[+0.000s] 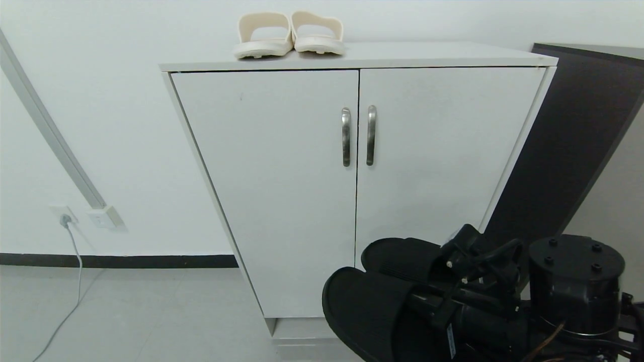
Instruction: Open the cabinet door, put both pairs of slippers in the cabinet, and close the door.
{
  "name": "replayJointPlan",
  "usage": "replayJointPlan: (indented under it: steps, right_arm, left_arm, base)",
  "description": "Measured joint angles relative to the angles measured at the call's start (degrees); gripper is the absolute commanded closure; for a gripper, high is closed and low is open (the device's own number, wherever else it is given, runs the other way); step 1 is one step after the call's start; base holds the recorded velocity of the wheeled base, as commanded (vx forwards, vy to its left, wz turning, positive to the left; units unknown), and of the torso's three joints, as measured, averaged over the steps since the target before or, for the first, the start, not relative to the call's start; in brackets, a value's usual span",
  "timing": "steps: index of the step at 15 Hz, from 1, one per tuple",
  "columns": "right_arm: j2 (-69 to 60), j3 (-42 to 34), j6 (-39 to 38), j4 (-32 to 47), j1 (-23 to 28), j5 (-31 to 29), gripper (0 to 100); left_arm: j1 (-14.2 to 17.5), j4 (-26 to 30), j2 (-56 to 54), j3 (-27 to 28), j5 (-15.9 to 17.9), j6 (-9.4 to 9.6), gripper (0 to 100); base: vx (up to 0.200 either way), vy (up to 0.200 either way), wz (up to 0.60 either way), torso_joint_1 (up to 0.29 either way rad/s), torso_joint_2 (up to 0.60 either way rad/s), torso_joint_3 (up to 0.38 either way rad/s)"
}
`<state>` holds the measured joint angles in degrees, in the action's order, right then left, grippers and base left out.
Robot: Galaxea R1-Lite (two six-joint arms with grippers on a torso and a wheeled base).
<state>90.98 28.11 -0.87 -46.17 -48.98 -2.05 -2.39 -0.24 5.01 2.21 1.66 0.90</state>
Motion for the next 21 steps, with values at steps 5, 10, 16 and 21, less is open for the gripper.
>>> replayJointPlan:
  steps: [5,10,16,21]
  right_arm:
    - [0.00,-0.22,-0.30,-0.01,0.23,0.02,100]
    - [-0.07,0.02,-0.30,0.00,0.43,-0.24,100]
    - [-0.29,-0.39,-0.46,0.02,0.52,-0.24,100]
    - [0.00,-0.59,-0.48,0.05,0.74,-0.13,100]
  left_arm:
    - [-3.83,-4.60,19.65,14.63,11.18,-3.99,0]
    - [-6.12,-14.91,39.25,25.03,21.44,-2.86,0]
    - [-21.07,-21.78,56.24,32.60,21.88,-1.44,0]
    - [-28.98,-27.87,72.41,43.15,21.55,-3.41,0]
  base:
    - [0.000,0.000,0.00,0.000,0.00,0.000]
    - [0.000,0.000,0.00,0.000,0.00,0.000]
    - [0.000,0.000,0.00,0.000,0.00,0.000]
    - [0.000,0.000,0.00,0.000,0.00,0.000]
